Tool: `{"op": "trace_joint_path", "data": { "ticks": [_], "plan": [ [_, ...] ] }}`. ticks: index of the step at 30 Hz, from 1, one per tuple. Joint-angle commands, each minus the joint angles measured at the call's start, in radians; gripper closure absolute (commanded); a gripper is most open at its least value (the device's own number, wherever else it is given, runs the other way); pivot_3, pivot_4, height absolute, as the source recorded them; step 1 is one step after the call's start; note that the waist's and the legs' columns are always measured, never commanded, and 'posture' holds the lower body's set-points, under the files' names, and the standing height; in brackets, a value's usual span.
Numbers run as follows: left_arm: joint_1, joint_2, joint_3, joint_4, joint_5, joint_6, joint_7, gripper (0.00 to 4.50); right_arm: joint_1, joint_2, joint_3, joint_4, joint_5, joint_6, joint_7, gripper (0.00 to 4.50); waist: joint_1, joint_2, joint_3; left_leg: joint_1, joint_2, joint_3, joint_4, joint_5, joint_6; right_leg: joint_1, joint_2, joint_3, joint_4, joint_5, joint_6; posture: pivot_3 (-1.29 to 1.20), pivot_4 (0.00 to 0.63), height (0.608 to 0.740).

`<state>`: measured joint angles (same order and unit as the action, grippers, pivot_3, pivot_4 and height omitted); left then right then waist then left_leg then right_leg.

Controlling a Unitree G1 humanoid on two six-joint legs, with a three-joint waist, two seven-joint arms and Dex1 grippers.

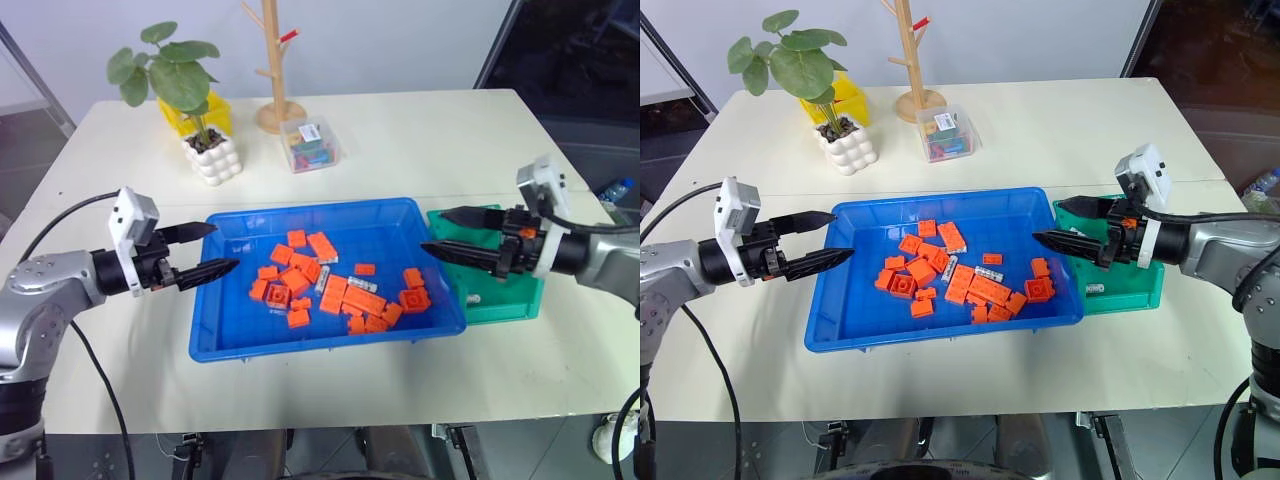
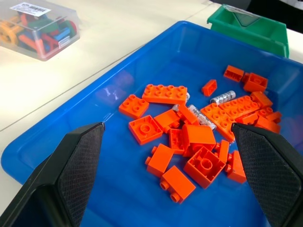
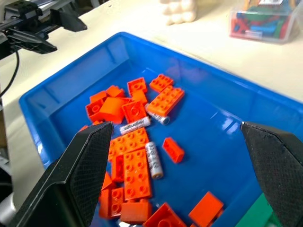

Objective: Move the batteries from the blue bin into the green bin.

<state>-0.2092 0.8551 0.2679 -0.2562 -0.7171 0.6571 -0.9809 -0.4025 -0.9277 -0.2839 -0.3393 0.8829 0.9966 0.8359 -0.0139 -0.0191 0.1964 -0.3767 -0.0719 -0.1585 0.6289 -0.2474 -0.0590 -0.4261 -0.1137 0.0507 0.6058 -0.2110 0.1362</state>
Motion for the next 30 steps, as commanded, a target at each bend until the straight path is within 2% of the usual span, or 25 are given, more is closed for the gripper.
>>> {"op": "trace_joint_path", "data": {
  "ticks": [1,6,9,17,23,30],
  "plan": [
    [-0.015,-0.003,0.017,-0.008,0.003,-0.024,0.001,0.0,-0.045,0.016,0.014,-0.012,-0.014,-0.03,-0.022,0.08,0.001,0.0,0.0,0.0,0.0,0.0,0.0,0.0,0.0,0.0,0.0,0.0,0.0,0.0,0.0,0.0,0.15,0.74],
    [-0.012,-0.009,0.017,-0.009,0.009,-0.029,0.004,0.0,-0.102,0.052,0.07,-0.031,-0.022,-0.033,-0.046,0.08,0.0,0.0,0.0,0.0,0.0,0.0,0.0,0.0,0.0,0.0,0.0,0.0,0.0,0.0,0.0,0.0,0.15,0.74],
    [-0.015,-0.016,0.012,-0.009,0.013,-0.032,0.009,0.0,-0.143,0.082,0.147,-0.052,-0.052,-0.048,-0.049,0.08,-0.001,0.0,0.0,0.0,0.0,0.0,0.0,0.0,0.0,0.0,0.0,0.0,-0.001,0.001,-0.001,0.0,0.15,0.74],
    [-0.018,-0.061,-0.001,-0.03,0.022,-0.041,0.044,0.0,-0.275,0.297,0.427,0.072,-0.298,-0.131,-0.168,0.08,-0.003,0.0,0.0,0.0,0.0,0.0,-0.001,0.0,0.0,0.0,0.0,0.0,-0.002,0.004,0.0,0.0,0.15,0.74],
    [0.028,-0.101,0.02,-0.079,0.02,-0.043,0.097,0.0,-0.359,0.512,0.434,0.239,-0.364,-0.055,-0.33,0.08,-0.005,0.0,0.0,-0.001,0.0,-0.001,-0.002,0.0,0.0,-0.002,0.0,0.0,-0.002,0.005,-0.001,0.0,0.15,0.74],
    [0.064,-0.134,0.036,-0.116,0.017,-0.047,0.149,0.0,-0.384,0.6,0.478,0.3,-0.428,-0.017,-0.37,0.08,-0.004,0.0,0.0,-0.001,0.0,-0.002,-0.002,0.0,0.0,-0.002,0.001,0.0,-0.001,0.005,-0.001,0.0,0.15,0.74]
  ]
}}
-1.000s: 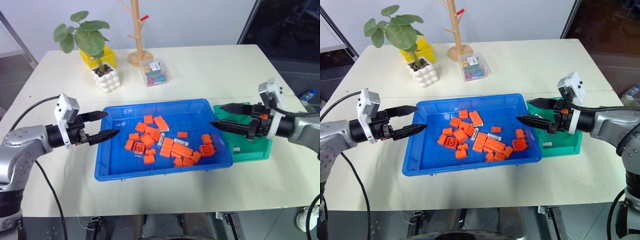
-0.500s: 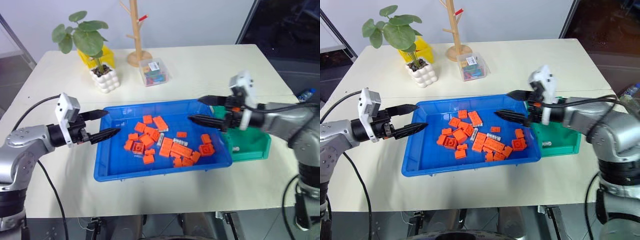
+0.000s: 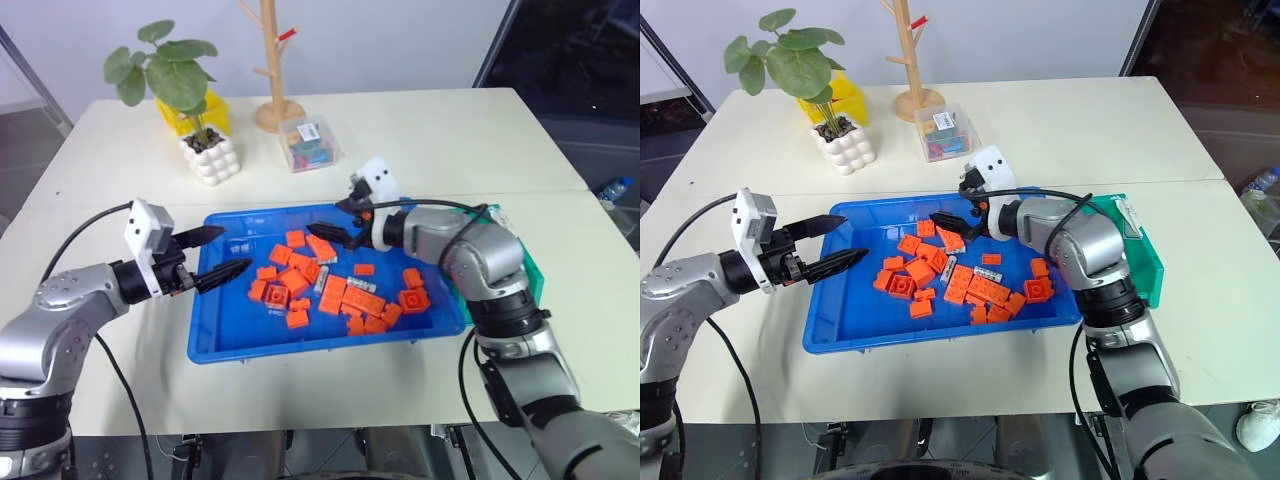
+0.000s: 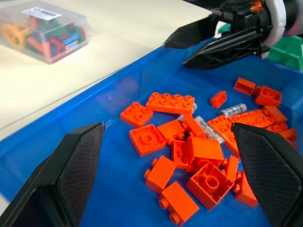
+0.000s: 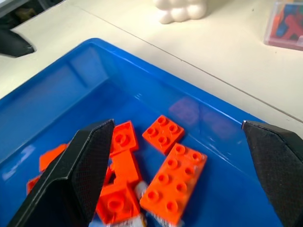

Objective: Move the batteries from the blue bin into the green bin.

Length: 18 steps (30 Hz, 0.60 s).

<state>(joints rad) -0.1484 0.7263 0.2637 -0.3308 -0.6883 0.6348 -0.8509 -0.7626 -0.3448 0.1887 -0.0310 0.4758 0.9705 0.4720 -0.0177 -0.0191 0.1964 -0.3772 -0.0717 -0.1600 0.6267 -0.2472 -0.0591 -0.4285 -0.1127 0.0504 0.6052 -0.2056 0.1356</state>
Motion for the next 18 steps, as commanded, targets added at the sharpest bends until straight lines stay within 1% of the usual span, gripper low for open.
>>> {"op": "trace_joint_path", "data": {
  "ticks": [1,8,18],
  "plan": [
    [0.006,-0.008,0.04,-0.044,-0.013,-0.026,0.023,0.0,-0.024,0.023,0.012,-0.007,-0.028,0.015,-0.007,0.08,-0.001,0.0,0.0,0.0,0.0,0.0,0.0,0.0,0.0,0.0,0.0,0.0,0.0,0.0,0.0,0.0,0.15,0.74],
    [0.018,-0.014,0.045,-0.054,-0.019,-0.029,0.045,0.0,-0.018,0.043,0.047,0.0,-0.072,0.024,0.008,0.08,-0.005,0.0,0.0,0.001,0.0,0.0,0.0,0.0,0.0,0.0,0.0,0.0,0.001,0.0,0.0,0.0,0.15,0.74],
    [0.026,-0.028,0.053,-0.065,-0.022,-0.03,0.071,0.0,-0.014,0.09,0.093,0.101,-0.154,-0.04,0.034,0.08,-0.005,0.0,0.0,0.001,0.0,0.0,0.0,0.0,0.0,0.0,0.0,0.0,0.002,0.0,0.0,0.0,0.15,0.74]
  ]
}}
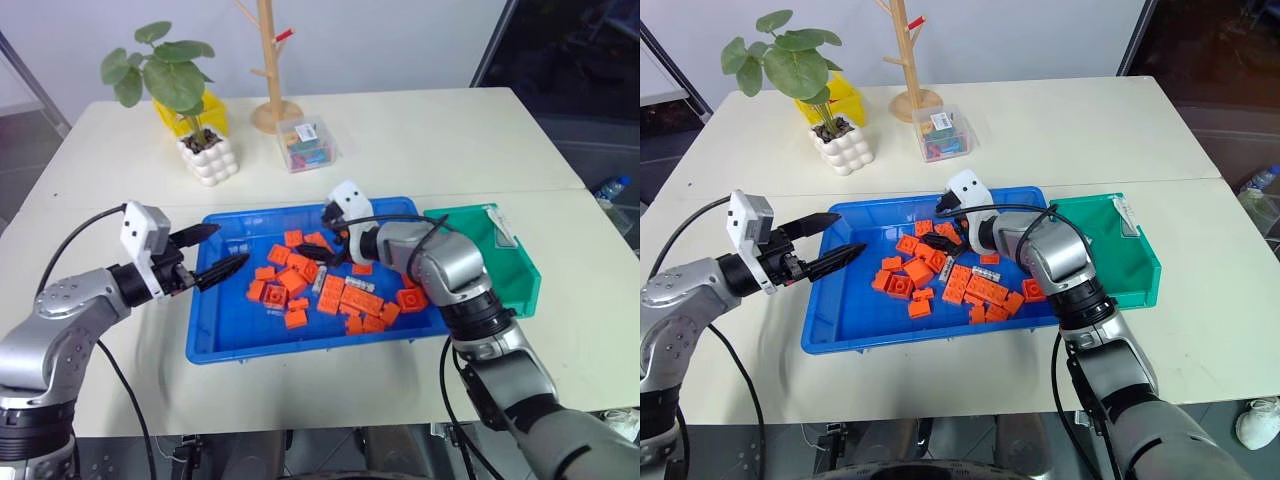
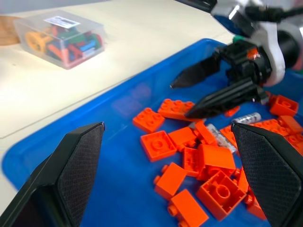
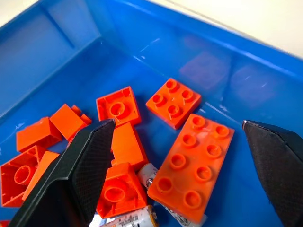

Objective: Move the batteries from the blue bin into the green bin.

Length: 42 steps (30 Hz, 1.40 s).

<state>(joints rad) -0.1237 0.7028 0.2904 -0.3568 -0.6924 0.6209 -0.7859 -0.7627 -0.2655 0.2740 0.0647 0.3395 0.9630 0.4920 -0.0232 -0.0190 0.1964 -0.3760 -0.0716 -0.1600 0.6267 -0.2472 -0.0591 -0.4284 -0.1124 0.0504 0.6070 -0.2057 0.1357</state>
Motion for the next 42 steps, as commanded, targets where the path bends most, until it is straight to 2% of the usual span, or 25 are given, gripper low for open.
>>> {"op": "trace_joint_path", "data": {
  "ticks": [1,4,5,7,11,22,31,35,38,42],
  "plan": [
    [0.003,-0.006,0.027,-0.041,-0.019,-0.016,0.01,0.0,-0.014,0.011,0.014,0.019,-0.029,-0.04,0.018,0.08,0.0,0.0,0.0,0.0,0.0,0.0,0.0,0.0,0.0,0.0,0.0,0.0,0.0,0.0,0.0,0.0,0.15,0.74],
    [0.008,-0.009,0.032,-0.048,-0.021,-0.018,0.019,0.0,-0.01,0.008,0.025,0.05,-0.053,-0.059,0.036,0.08,0.0,0.0,0.0,0.0,0.0,0.0,0.0,0.0,0.0,0.0,0.0,0.0,0.0,0.0,0.0,0.0,0.15,0.74],
    [0.01,-0.01,0.035,-0.049,-0.021,-0.019,0.022,0.0,-0.007,0.008,0.026,0.055,-0.059,-0.064,0.041,0.31,0.0,0.0,0.0,0.0,0.0,0.0,0.0,0.0,0.0,0.0,0.0,0.0,0.0,0.0,0.0,0.0,0.15,0.74],
    [0.012,-0.01,0.037,-0.05,-0.022,-0.021,0.028,0.0,-0.002,0.007,0.026,0.06,-0.067,-0.067,0.051,0.92,0.0,0.0,0.0,0.0,0.0,0.0,0.0,0.0,0.0,0.0,0.0,0.0,0.0,0.0,0.0,0.0,0.15,0.74],
    [0.012,-0.012,0.038,-0.047,-0.021,-0.029,0.035,0.0,0.002,0.013,0.017,0.053,-0.074,-0.059,0.057,2.81,-0.002,0.0,0.0,0.0,0.0,0.0,0.0,0.0,0.0,0.0,0.0,0.0,0.001,0.0,0.0,0.0,0.15,0.74],
    [0.005,-0.016,0.027,-0.031,-0.012,-0.043,0.036,0.0,-0.04,0.034,-0.024,-0.002,-0.066,-0.023,0.053,2.81,-0.012,0.0,0.0,0.0,0.0,0.0,0.0,0.0,0.0,0.0,0.0,0.0,0.001,0.0,0.0,0.0,0.15,0.74],
    [-0.003,-0.02,0.015,-0.019,-0.005,-0.048,0.028,0.0,-0.165,-0.006,-0.144,-0.128,-0.005,0.096,0.055,2.81,-0.021,0.0,0.0,0.0,0.0,-0.001,0.0,0.0,0.0,-0.001,0.0,0.0,0.003,0.0,0.0,0.0,0.15,0.74],
    [-0.017,-0.014,0.001,-0.015,-0.015,-0.043,0.004,0.0,-0.182,-0.12,-0.204,-0.175,0.003,0.133,0.071,2.81,-0.014,0.0,0.0,0.0,0.0,-0.001,0.0,0.0,0.0,-0.001,0.0,0.0,0.002,0.0,0.0,0.0,0.15,0.74],
    [-0.041,0.004,-0.01,-0.025,-0.048,-0.015,-0.036,0.0,-0.156,-0.27,-0.256,-0.219,0.008,0.172,0.098,2.81,-0.011,0.0,0.0,-0.001,-0.001,-0.001,0.0,0.0,0.0,-0.001,0.0,0.0,0.002,0.0,0.0,0.0,0.15,0.74],
    [-0.097,0.019,-0.023,-0.011,-0.066,0.002,-0.068,0.0,-0.126,-0.405,-0.335,-0.254,0.028,0.226,0.108,2.81,-0.011,0.0,0.0,-0.002,0.0,-0.001,0.0,0.0,0.0,-0.001,0.0,-0.001,0.0,-0.001,0.0,0.0,0.15,0.74]
  ]
}}
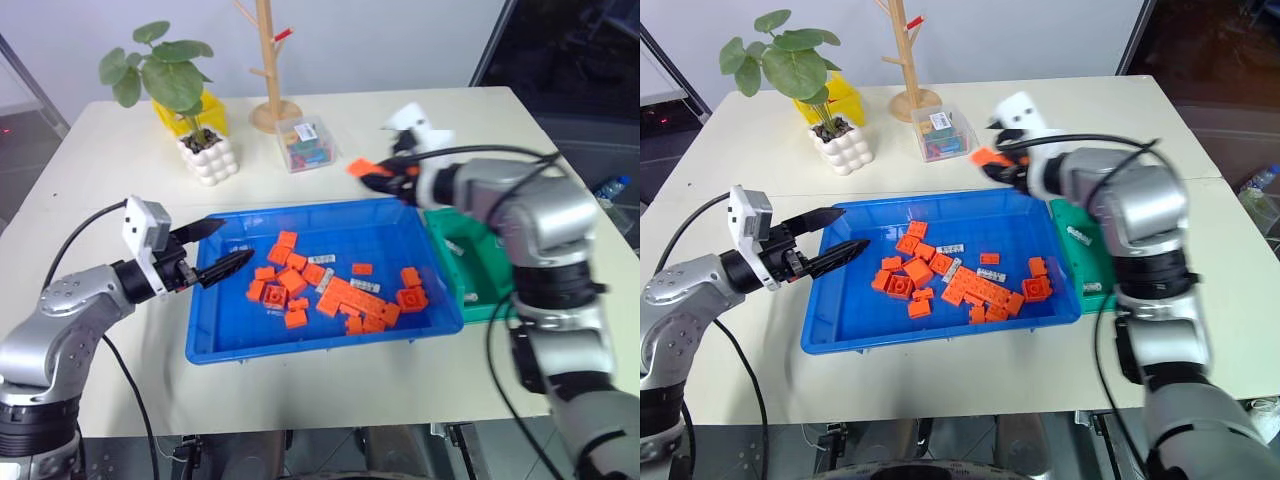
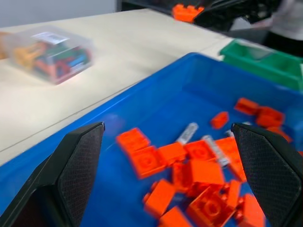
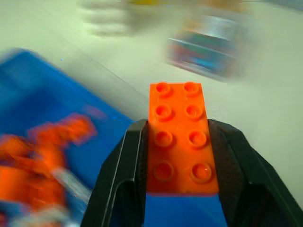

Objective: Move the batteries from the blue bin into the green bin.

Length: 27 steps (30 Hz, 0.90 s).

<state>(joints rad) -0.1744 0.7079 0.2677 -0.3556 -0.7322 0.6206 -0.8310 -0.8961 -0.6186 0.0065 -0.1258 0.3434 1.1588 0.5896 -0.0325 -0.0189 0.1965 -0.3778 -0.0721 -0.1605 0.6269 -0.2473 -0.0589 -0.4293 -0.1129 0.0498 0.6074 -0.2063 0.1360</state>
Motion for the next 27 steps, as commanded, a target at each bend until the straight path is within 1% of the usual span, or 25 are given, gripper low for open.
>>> {"op": "trace_joint_path", "data": {
  "ticks": [1,3,6,11,14,17,20,22,23,24,27],
  "plan": [
    [-0.063,0.015,-0.003,-0.003,-0.029,0.006,-0.025,0.0,0.013,-0.072,-0.087,-0.072,0.032,0.046,0.01,2.81,-0.007,0.0,0.0,0.0,0.0,0.0,0.0,0.0,0.0,0.0,0.0,0.0,0.0,0.0,0.0,0.0,0.15,0.74],
    [-0.087,0.011,-0.008,0.02,-0.025,0.006,-0.029,0.0,0.025,-0.086,-0.11,-0.096,0.047,0.071,0.005,2.81,-0.013,0.0,0.0,0.0,0.0,0.001,0.0,0.0,0.0,0.0,0.0,0.0,0.0,0.0,0.0,0.0,0.15,0.74],
    [-0.11,0.005,-0.023,0.061,-0.005,-0.007,-0.034,0.0,0.054,-0.063,-0.142,-0.165,0.089,0.132,-0.009,2.81,-0.016,0.0,0.0,0.001,0.001,0.001,-0.001,0.0,0.0,0.0,0.001,0.0,0.001,0.0,0.0,0.0,0.15,0.74],
    [-0.114,0.007,-0.032,0.079,0.009,-0.013,-0.042,0.0,0.143,0.038,-0.162,-0.341,0.195,0.284,-0.026,2.81,-0.008,0.0,0.0,0.0,0.001,0.001,0.0,0.0,0.0,0.0,0.001,0.0,0.001,0.0,0.0,0.0,0.15,0.74],
    [-0.118,0.013,-0.018,0.08,0.002,-0.009,-0.037,0.0,0.199,0.066,-0.164,-0.385,0.212,0.314,-0.053,2.81,-0.001,0.0,0.0,-0.001,0.001,0.0,0.001,0.0,0.0,0.0,0.0,0.0,0.0,0.0,0.0,0.0,0.15,0.74],
    [-0.119,0.016,-0.005,0.074,-0.006,-0.002,-0.031,0.0,0.238,0.065,-0.153,-0.384,0.211,0.3,-0.071,2.81,0.007,0.0,0.0,-0.002,0.0,0.0,0.002,0.0,0.0,0.0,0.0,0.0,-0.001,0.0,0.0,0.0,0.15,0.74],
    [-0.112,0.018,0.005,0.065,-0.012,0.002,-0.023,0.0,0.282,0.038,-0.121,-0.341,0.174,0.233,-0.09,1.8,0.013,0.0,0.0,-0.001,0.0,0.0,0.001,0.0,0.0,0.0,0.0,0.0,-0.001,0.0,0.0,0.0,0.15,0.74],
    [-0.102,0.017,0.01,0.056,-0.014,0.003,-0.019,0.0,0.3,0.016,-0.096,-0.312,0.15,0.183,-0.094,0.81,0.014,0.0,0.0,-0.001,0.0,0.0,0.001,0.0,0.0,0.0,0.0,0.0,-0.002,0.0,0.0,0.0,0.15,0.74],
    [-0.097,0.017,0.012,0.051,-0.015,0.004,-0.017,0.0,0.301,0.013,-0.09,-0.301,0.146,0.169,-0.095,0.14,0.014,0.0,0.0,-0.002,0.0,0.0,0.001,0.0,0.0,0.0,0.0,0.0,-0.002,0.0,0.0,0.0,0.15,0.74],
    [-0.092,0.016,0.014,0.046,-0.016,0.006,-0.016,0.0,0.298,0.007,-0.082,-0.295,0.144,0.158,-0.095,0.05,0.014,0.0,0.0,-0.002,0.0,0.001,0.001,0.0,0.0,0.0,0.0,0.0,-0.003,0.0,0.0,0.0,0.15,0.74],
    [-0.085,0.017,0.02,0.038,-0.019,0.01,-0.012,0.0,0.274,-0.001,-0.065,-0.282,0.149,0.137,-0.083,0.05,0.013,0.0,0.0,-0.002,0.001,0.001,0.001,0.0,0.0,0.0,0.0,0.0,-0.003,0.0,0.0,0.0,0.15,0.74]
  ]
}}
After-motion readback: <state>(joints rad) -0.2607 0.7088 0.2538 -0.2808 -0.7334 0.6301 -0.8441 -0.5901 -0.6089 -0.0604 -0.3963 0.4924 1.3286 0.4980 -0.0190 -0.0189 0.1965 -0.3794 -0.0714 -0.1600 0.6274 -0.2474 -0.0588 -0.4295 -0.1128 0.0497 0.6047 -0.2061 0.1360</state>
